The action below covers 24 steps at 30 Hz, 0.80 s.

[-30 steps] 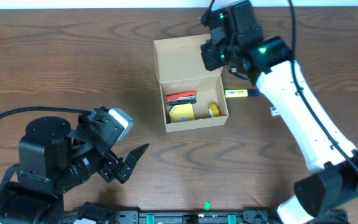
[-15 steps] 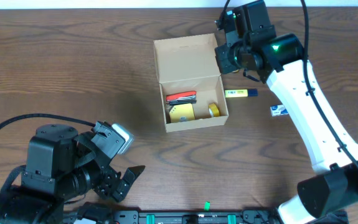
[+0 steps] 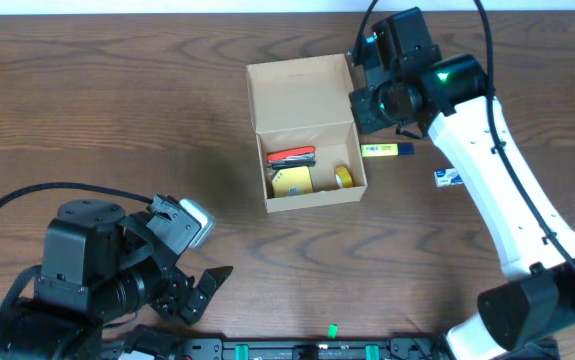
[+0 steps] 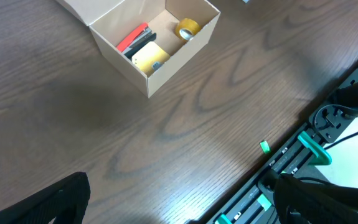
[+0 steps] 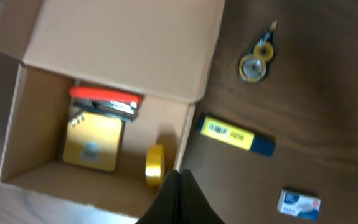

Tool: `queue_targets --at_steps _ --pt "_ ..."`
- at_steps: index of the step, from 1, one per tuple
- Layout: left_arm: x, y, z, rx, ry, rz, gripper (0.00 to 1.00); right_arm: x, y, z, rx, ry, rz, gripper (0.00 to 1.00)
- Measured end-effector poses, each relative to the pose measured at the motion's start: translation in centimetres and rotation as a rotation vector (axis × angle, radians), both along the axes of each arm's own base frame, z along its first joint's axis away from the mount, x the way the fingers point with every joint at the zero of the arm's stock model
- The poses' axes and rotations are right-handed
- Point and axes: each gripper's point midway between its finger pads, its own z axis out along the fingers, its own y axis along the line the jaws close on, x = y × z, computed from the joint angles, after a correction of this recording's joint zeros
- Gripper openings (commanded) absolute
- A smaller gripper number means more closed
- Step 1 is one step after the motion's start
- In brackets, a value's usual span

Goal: Pack container
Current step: 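Move the right gripper toward the gold correction-tape dispenser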

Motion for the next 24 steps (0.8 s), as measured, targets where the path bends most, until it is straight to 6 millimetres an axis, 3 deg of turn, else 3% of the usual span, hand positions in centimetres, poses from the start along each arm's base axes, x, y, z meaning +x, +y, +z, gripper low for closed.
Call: queue_targets --at_steps 8,24 --pt "0.00 0.00 0.00 0.000 0.000 0.000 0.95 -1.15 -0.39 -0.53 -0.018 0.051 -0.002 0.01" --pt "0.01 0.00 0.01 0.000 0.000 0.000 0.95 -0.75 -0.38 -0.38 -0.031 0.028 -0.005 0.01"
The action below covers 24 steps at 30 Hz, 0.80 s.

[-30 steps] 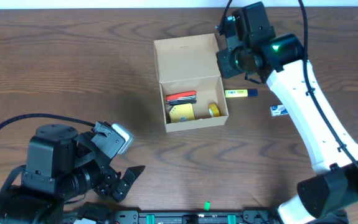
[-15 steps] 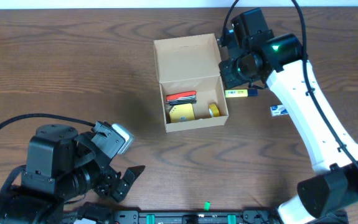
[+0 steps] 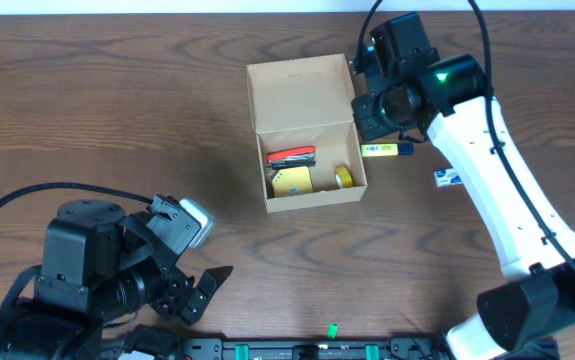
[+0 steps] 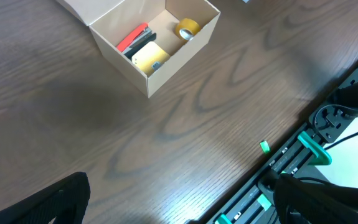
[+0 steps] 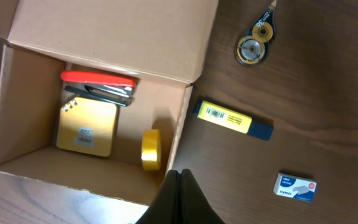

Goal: Pack container
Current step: 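Move the right gripper toward the gold correction-tape dispenser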

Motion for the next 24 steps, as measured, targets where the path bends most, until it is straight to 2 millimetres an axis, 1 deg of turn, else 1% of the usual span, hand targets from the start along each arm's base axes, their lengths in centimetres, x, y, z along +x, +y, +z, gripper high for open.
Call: queue_targets --at_steps 9,12,16,22,24 --pt "0.0 0.0 0.0 0.000 0.000 0.000 0.95 1.0 -0.4 0.3 -0.023 -0.046 -0.016 0.01" --pt "0.0 0.0 0.0 0.000 0.000 0.000 0.95 1.7 -0.8 0.6 -0.034 -0.076 -0.039 0.01" --pt "0.0 0.0 0.0 0.000 0.000 0.000 0.95 3.5 -1.8 1.4 -0.033 -0.143 -0.090 0.01" --pt "0.0 0.0 0.0 0.000 0.000 0.000 0.95 6.8 -4.4 3.1 -0.017 -0.266 -0.166 0.01" --pt "0.0 0.0 0.0 0.000 0.000 0.000 0.95 7.7 -5.1 3.3 -0.026 -0.294 -0.169 0.01"
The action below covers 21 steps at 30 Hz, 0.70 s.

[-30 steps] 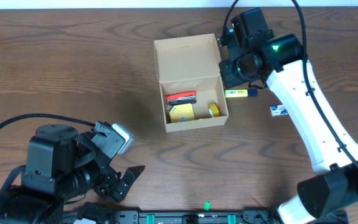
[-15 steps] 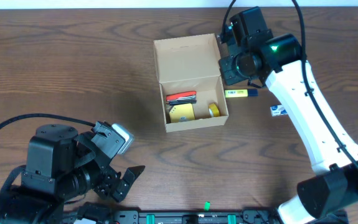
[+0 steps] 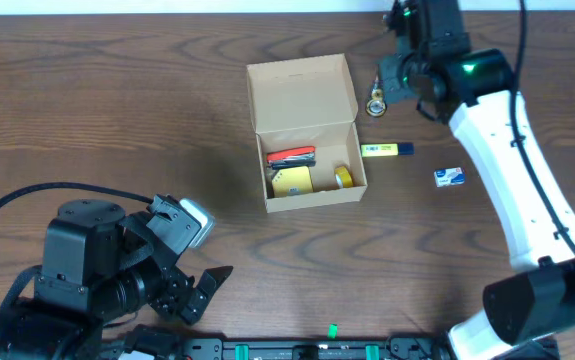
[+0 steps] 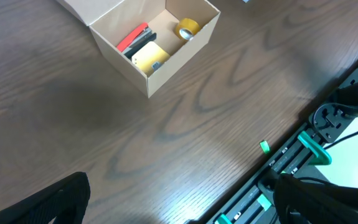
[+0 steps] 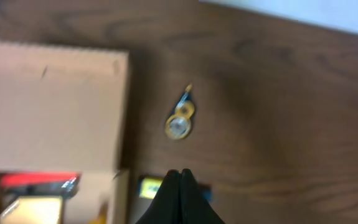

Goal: Pack container
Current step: 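Move the right gripper toward the gold correction-tape dispenser, then lower the right gripper onto the correction-tape dispenser and close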

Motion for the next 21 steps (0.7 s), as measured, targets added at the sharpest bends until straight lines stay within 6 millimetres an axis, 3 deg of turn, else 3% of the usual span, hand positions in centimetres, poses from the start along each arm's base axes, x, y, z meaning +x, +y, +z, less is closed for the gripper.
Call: queue_targets --at_steps 4,12,15,17,18,21 --pt "0.0 0.0 0.0 0.000 0.000 0.000 0.95 1.6 -0.6 -2.0 -0.040 0.015 0.012 0.01" --pt "0.0 0.0 0.0 0.000 0.000 0.000 0.95 5.6 -1.0 -10.6 -0.055 0.104 0.007 0.02" --pt "0.0 0.0 0.0 0.000 0.000 0.000 0.95 6.5 -1.5 -12.9 -0.055 0.126 -0.005 0.07" --pt "0.0 0.0 0.0 0.000 0.000 0.000 0.95 7.1 -1.9 -14.4 -0.053 0.135 -0.015 0.19" --pt "0.0 0.0 0.0 0.000 0.001 0.000 0.95 7.4 -2.0 -14.9 -0.056 0.135 -0.014 0.34" --pt "0.0 0.0 0.0 0.000 0.000 0.000 0.95 7.8 -2.2 -16.2 -0.050 0.143 -0.023 0.66"
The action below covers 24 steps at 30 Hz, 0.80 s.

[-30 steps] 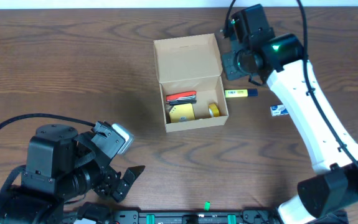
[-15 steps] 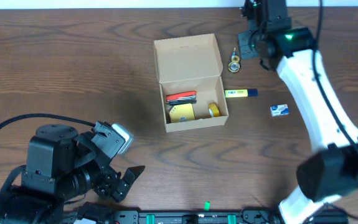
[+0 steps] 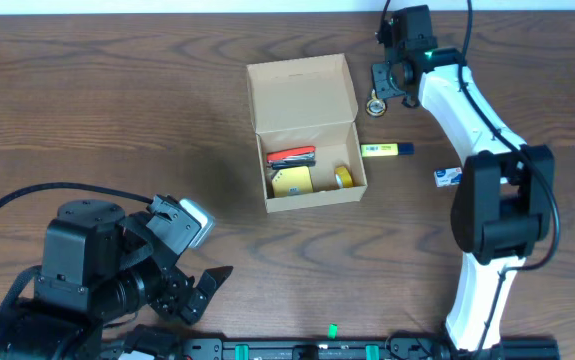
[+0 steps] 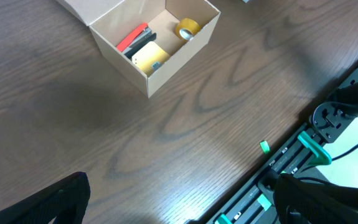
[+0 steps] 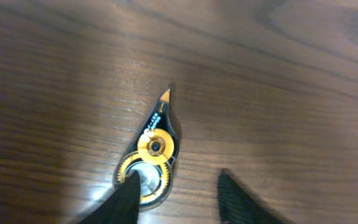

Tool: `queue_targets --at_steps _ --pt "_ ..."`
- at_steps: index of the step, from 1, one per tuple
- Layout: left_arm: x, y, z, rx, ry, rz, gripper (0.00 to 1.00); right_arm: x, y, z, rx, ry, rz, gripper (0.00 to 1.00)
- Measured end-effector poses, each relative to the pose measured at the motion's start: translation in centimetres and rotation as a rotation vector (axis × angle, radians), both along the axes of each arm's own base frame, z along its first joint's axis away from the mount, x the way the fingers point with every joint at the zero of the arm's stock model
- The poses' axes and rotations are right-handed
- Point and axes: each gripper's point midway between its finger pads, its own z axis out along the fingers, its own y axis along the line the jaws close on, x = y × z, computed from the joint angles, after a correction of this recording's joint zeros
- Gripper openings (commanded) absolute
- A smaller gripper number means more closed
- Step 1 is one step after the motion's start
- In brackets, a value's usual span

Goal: Pack container
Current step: 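Lower the right gripper onto the correction-tape dispenser and close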

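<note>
The open cardboard box [image 3: 307, 130] holds a red stapler [image 3: 291, 156], a yellow pad [image 3: 291, 181] and a yellow tape roll [image 3: 343, 177]. A correction tape dispenser [image 5: 154, 155] lies on the wood behind the box's right side. My right gripper [image 5: 180, 190] hangs low over it, open. One of its fingers [image 5: 127, 196] overlaps the dispenser's round end; the other is over bare wood to the right. My left gripper [image 4: 185, 211] is open at the near left, far from the box and with nothing between its fingers.
A yellow and blue stick [image 3: 387, 150] lies right of the box. A small white and blue staples box [image 3: 448, 177] lies further right. The box's lid flap [image 3: 300, 92] stands open at the back. A rail with green clips [image 4: 291, 162] runs along the table's near edge.
My right gripper was shut and high over the correction tape dispenser. Now it is low over the dispenser with its fingers open. The left arm has not moved.
My right gripper was shut over the box's right wall, with the loose items in its view. It stayed there shut, then stood further back over the dispenser. Now it is open just above the dispenser. The box's contents are unchanged and the left arm stayed still.
</note>
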Motion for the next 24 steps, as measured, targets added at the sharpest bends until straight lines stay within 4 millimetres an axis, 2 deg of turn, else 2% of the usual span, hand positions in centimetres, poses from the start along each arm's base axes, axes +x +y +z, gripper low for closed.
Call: queue_targets --at_steps 4,8,18,24 --pt "0.0 0.0 0.0 0.000 0.000 0.000 0.95 0.2 0.3 -1.6 0.011 0.019 0.010 0.81" --pt "0.0 0.0 0.0 0.000 0.000 0.000 0.95 0.4 0.5 -3.1 0.012 0.032 0.016 0.85" --pt "0.0 0.0 0.0 0.000 0.000 0.000 0.95 1.1 0.9 -5.8 0.028 0.039 0.025 0.82" --pt "0.0 0.0 0.0 0.000 0.000 0.000 0.95 2.3 1.6 -5.3 0.058 -0.011 0.040 0.76"
